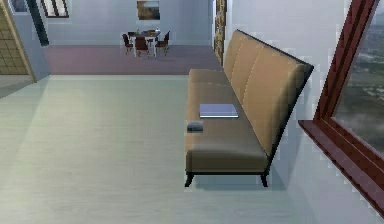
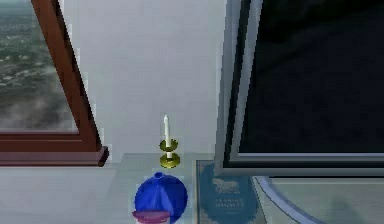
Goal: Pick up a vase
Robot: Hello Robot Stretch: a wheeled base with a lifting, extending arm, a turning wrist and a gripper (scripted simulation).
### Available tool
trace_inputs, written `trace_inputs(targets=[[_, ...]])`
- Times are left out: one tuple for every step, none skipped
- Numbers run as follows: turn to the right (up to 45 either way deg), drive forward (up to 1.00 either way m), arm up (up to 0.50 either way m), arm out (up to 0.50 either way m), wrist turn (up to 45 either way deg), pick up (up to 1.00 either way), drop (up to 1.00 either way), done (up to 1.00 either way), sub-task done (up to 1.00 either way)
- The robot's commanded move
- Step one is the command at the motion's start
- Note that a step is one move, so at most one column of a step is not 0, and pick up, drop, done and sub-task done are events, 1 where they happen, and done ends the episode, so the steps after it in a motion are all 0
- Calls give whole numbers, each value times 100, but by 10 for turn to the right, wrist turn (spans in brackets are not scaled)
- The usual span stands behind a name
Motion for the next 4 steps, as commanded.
trace_inputs(targets=[[0, 0, 50, 0, 0, 0, 0, 0, 0], [0, 0, 38, 0, 0, 0, 0, 0, 0], [0, 0, 0, 8, 0, 0, 0, 0, 0], [0, 0, 0, 0, 450, 0, 0, 0, 0]])
